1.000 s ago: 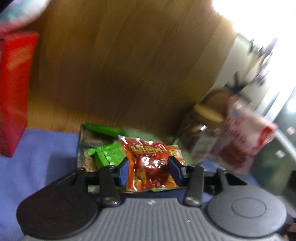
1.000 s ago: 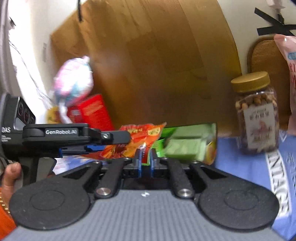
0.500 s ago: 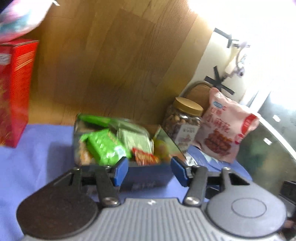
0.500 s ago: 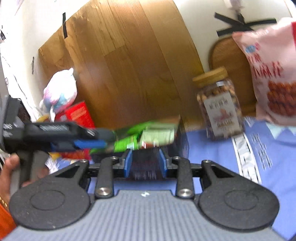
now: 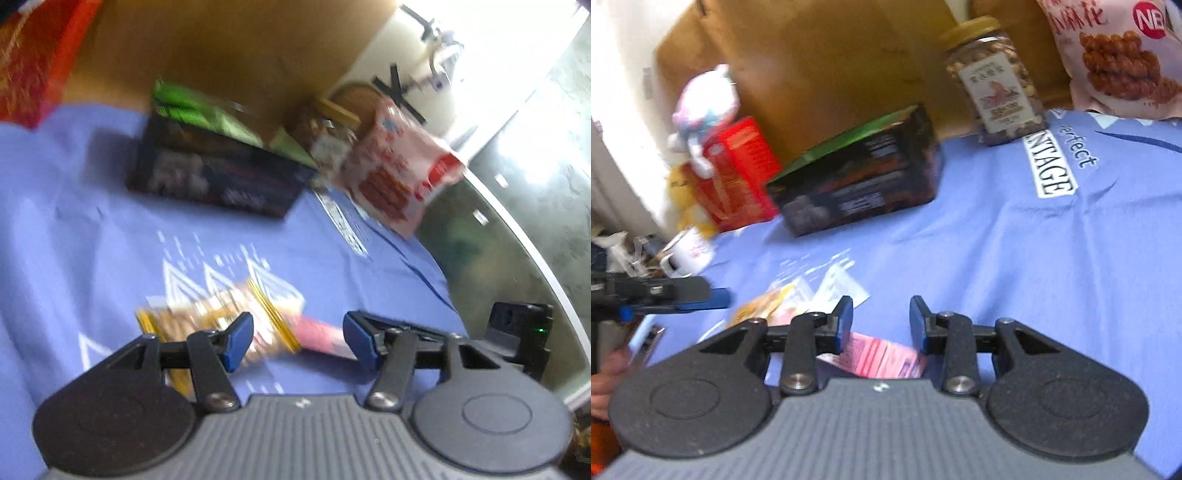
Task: Organize snacks
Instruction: 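Grasp the pink rectangular box on the cloth with the left tool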
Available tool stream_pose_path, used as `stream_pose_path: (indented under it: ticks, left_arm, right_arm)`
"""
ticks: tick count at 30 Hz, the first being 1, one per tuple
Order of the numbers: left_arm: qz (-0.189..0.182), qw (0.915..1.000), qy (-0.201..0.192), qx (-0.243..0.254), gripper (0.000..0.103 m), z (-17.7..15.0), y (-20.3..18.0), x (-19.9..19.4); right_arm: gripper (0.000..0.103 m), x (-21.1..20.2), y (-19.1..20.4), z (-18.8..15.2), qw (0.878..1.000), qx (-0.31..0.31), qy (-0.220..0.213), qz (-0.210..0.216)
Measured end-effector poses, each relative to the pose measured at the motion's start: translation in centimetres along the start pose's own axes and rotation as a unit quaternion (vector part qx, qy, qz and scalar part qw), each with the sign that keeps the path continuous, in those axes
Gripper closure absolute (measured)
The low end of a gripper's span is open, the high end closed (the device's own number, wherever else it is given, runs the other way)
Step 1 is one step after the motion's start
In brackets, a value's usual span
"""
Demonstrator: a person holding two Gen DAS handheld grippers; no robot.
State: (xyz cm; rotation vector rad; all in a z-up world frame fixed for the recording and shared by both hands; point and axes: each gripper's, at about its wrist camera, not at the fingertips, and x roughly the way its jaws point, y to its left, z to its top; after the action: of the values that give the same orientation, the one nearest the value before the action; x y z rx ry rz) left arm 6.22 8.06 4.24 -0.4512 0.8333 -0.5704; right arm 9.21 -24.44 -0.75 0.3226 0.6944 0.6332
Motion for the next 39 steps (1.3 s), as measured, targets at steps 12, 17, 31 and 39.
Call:
stream_pose_path:
  ticks: [12,17,31,39]
  left_arm:
    - [0.074,0.9967,-0.009,-0.031,0.05,1.0,1.8,3.2]
    - [0.049,0.9978,-0.018,-0.041,0.047,2.5,1.2,3.8]
    - [0.068,0.9972,0.023,0.023,0.053,0.8,-1.7,6.6]
    - [0.059,0.9972,-0.046,0.009,0.053,4.1,-1.9,2.2]
  right_arm:
    - [0.039,-2.8,0.8,-2.9,0.992,-0.123,-0.019,-0.023]
    - [0.039,-2.2,1.7,-4.1,0.986,-0.16,-0.022,-0.042]
    - [0.081,-2.2,3.8,-5.7,0.975,-0.198,-0.025,-0.099]
    - [0.082,-1.5,5.2,-2.8,0.97,-0.221,-0.057,-0.087]
